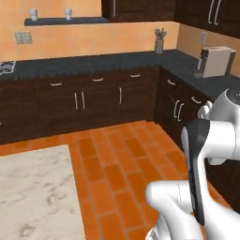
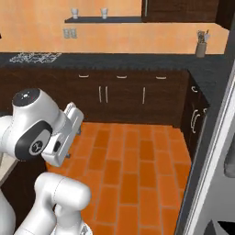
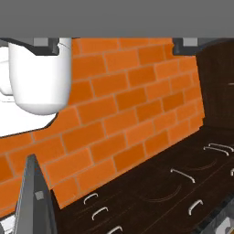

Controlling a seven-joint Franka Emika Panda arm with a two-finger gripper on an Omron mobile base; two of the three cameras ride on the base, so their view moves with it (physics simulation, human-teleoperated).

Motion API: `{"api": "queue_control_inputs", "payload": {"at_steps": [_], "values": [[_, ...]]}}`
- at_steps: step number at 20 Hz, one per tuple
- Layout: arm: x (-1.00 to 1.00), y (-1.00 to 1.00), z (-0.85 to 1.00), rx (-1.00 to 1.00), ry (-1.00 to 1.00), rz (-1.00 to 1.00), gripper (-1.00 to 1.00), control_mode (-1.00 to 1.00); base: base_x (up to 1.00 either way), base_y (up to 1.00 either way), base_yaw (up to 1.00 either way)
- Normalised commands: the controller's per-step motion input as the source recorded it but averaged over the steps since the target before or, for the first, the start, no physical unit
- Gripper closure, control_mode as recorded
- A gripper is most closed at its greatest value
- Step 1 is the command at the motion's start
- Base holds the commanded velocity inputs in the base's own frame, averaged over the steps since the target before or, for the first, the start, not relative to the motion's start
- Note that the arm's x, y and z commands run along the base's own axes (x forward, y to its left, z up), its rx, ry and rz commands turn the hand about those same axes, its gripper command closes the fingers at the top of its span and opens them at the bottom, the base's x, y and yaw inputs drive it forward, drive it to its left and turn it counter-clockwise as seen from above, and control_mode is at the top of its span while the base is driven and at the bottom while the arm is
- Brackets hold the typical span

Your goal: Take the meat container that has the chicken drumstick and place it on the second highest rack of the freezer. Then take the vegetable container that has the avocado and squash and place it on the highest rack of the freezer.

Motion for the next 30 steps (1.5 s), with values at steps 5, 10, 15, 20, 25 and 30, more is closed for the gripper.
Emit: {"api": "queue_control_inputs", "payload": {"at_steps": [5, 10, 15, 20, 25, 30], "values": [[0.0, 0.0, 0.0, 0.0, 0.0, 0.0, -1.0, 1.0, 1.0, 0.31, -0.47], [0.0, 0.0, 0.0, 0.0, 0.0, 0.0, -1.0, 1.0, 0.99, 0.49, -0.52], [0.0, 0.0, 0.0, 0.0, 0.0, 0.0, -1.0, 1.0, 0.85, 0.43, -0.56], [0.0, 0.0, 0.0, 0.0, 0.0, 0.0, -1.0, 1.0, 0.75, 0.34, -0.58], [0.0, 0.0, 0.0, 0.0, 0.0, 0.0, -1.0, 1.0, 0.75, 0.44, -0.59], [0.0, 0.0, 0.0, 0.0, 0.0, 0.0, -1.0, 1.0, 0.76, 0.5, -0.57]]}}
